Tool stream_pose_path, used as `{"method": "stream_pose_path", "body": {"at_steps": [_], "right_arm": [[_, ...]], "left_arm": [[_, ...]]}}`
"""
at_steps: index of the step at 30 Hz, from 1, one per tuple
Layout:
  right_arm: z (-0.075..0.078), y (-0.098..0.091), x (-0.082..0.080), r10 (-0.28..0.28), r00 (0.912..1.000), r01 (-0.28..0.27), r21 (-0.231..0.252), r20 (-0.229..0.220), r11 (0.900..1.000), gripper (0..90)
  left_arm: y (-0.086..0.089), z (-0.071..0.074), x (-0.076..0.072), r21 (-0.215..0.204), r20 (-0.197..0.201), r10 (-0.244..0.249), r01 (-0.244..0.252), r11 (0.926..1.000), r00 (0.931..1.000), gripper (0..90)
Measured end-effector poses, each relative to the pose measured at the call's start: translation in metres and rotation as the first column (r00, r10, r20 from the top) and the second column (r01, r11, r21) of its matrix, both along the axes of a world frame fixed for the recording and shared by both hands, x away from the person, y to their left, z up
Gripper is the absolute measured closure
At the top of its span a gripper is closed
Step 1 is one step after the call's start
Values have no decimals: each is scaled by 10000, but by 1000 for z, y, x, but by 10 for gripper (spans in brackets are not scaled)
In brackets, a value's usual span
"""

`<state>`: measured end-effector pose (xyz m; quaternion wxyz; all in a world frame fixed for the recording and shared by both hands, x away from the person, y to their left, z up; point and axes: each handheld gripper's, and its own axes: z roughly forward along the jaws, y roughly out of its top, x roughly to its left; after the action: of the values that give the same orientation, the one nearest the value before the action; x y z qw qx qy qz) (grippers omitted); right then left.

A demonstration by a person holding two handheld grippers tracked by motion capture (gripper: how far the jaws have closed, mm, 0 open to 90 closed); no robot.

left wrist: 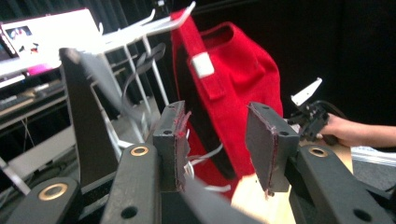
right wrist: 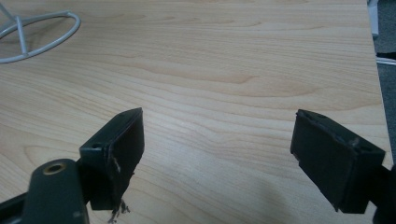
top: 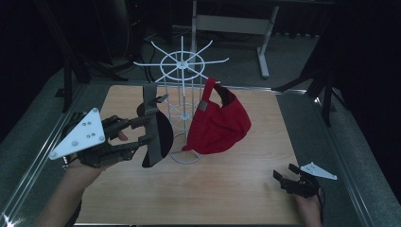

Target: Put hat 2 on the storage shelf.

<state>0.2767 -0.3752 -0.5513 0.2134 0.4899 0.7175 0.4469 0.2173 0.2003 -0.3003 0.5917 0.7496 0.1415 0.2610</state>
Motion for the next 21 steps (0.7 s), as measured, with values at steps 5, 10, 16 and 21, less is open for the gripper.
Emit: {"method": "stream_pose_path", "body": {"at_steps": [5, 10, 16, 21], "right_arm": [[0, 0, 0, 3, 10000, -3, -6, 10, 10000, 173], [0, 1, 0, 23, 10000, -23, -56, 23, 10000, 173], [0, 1, -1, -33, 10000, 34, -57, 54, 10000, 173], [0, 1, -1, -37, 10000, 37, -113, 58, 9999, 173]], "left_arm": [[13, -15, -1, -367, -465, 38, -55, 9993, 9989, 588], [24, -30, 0, -385, -723, 85, -114, 9992, 9973, 587], [32, -51, 4, -387, -1170, 161, -207, 9990, 9930, 587], [36, -72, 5, -356, -1390, 345, -398, 9986, 9897, 587]]}}
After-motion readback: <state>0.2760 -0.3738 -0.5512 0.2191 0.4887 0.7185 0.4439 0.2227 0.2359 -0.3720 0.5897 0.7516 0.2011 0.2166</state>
